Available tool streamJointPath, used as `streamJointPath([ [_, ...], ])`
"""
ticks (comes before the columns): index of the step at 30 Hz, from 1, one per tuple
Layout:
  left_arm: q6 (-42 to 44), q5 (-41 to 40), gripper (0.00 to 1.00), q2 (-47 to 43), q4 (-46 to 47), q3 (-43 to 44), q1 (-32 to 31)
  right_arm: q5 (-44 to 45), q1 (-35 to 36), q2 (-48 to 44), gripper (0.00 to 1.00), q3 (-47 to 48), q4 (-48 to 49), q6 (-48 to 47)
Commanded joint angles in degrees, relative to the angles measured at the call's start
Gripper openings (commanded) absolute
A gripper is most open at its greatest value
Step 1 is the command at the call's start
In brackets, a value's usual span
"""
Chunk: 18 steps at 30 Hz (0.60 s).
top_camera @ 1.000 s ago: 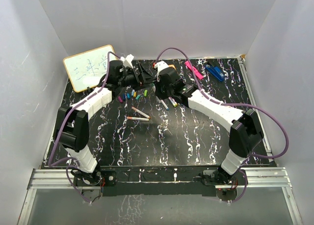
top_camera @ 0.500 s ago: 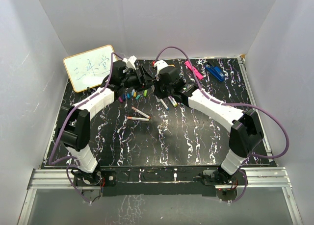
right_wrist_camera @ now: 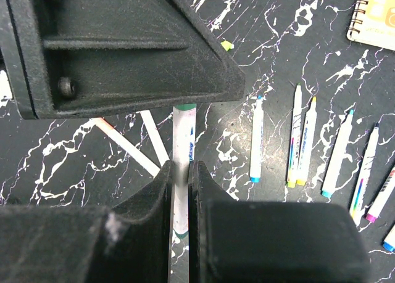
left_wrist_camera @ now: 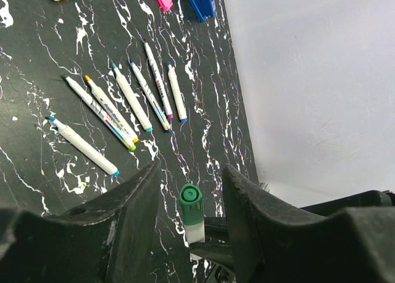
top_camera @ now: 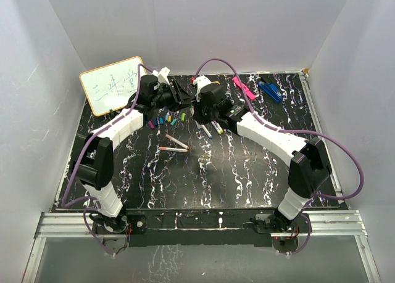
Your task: Open the pen caps
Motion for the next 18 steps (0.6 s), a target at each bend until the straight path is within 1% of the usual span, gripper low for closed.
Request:
streamJointPath([
  [1,-0.1,1.2,0.41,0.2,0.8,2.2,-0.3,-0.5,-0.4,-1.8,0.0,2.0,2.4,-0.8],
  [14,-0.1,2.7,0.25,0.5,1.4,1.7,-0.5,-0.5,-0.7,-1.2,0.0,2.7,2.8,-0.6],
  [17,-0.1,3.0,0.2,0.6,1.5,1.7,-0.6,-0.4,-0.9,-1.3,0.0,2.7,2.9,-0.6],
  [18,-0.1,3.1,0.16,0.6,1.6,1.7,-0.7,-0.4,-0.8,-1.3,0.0,2.6,3.0,-0.6],
])
